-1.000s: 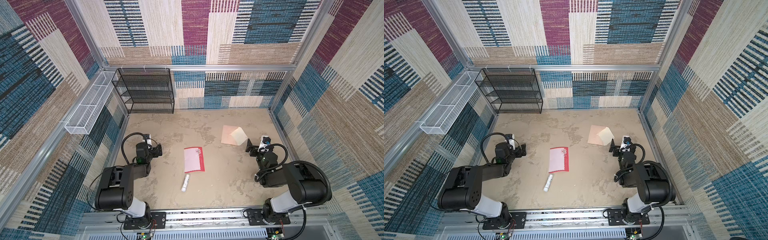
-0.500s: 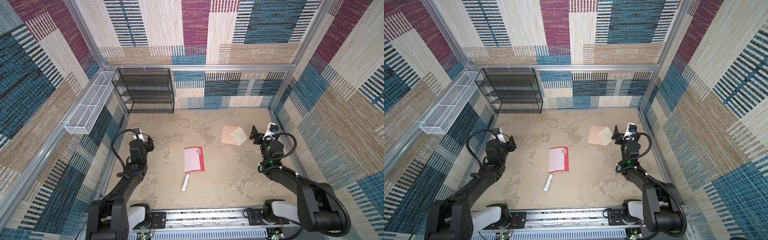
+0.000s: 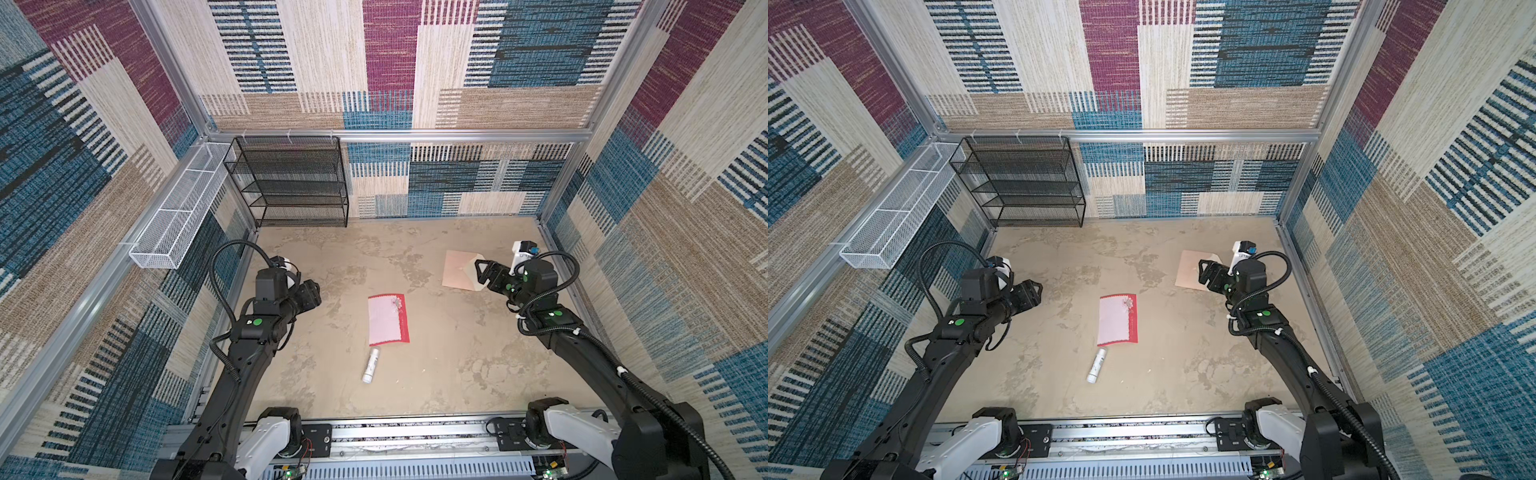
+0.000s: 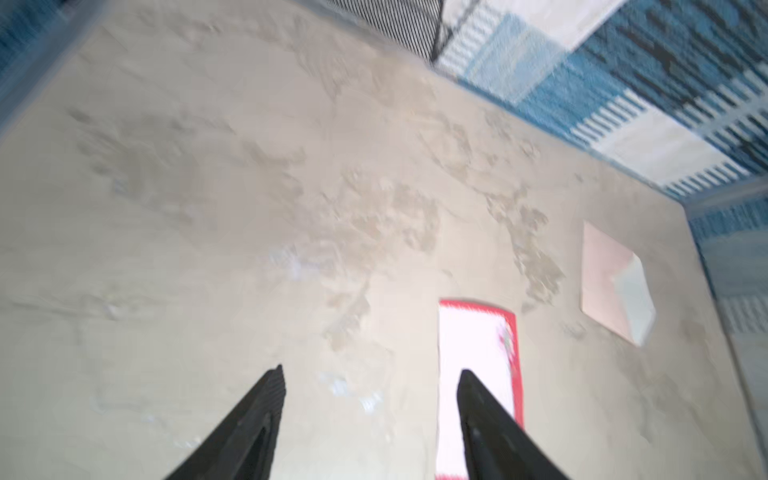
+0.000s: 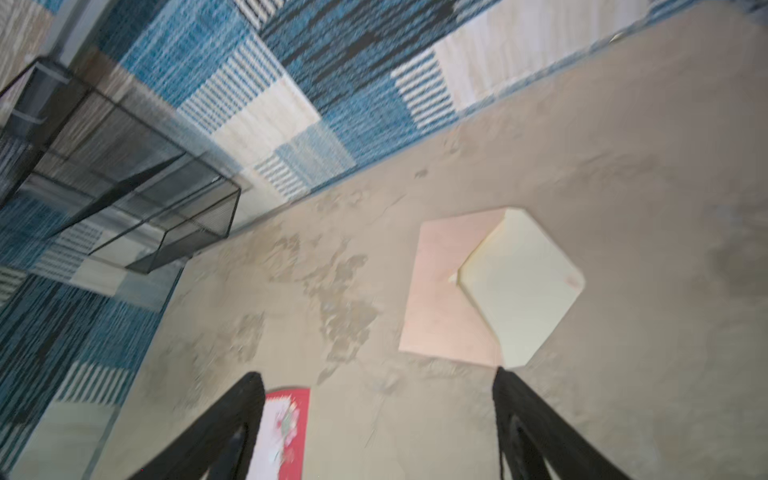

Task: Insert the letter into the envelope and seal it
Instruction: 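Reach the left gripper to the card's near edge while the right reaches its far edge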

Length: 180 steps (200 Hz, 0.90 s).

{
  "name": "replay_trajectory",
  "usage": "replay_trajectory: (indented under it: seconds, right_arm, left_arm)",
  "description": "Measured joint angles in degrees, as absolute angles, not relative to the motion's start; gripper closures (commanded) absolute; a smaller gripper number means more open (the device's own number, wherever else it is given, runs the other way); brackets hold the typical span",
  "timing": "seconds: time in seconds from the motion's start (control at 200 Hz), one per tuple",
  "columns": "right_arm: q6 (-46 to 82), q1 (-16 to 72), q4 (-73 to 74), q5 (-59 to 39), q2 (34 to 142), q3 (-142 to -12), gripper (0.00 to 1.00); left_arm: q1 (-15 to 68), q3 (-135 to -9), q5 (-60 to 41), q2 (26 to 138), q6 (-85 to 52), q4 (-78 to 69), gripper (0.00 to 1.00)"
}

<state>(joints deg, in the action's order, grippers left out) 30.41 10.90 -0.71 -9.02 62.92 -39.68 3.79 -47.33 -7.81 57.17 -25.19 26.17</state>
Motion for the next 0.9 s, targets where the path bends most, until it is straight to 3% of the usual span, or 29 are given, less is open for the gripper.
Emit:
replay_trajectory:
  seconds: [0.381,0.902]
  right_arm:
    - [39.90,25.74,-2.61,-15.51,67.68,-35.97,0.18]
    - [52.31,34.24,-1.10,-18.52,76.44,-42.68,0.25]
  left_arm:
    - [14.35,-46.39,-20.67,66.83,-29.61,30.15,0.29]
    - [15.88,-51.16,-30.92,75.35,-35.16,27.64,0.24]
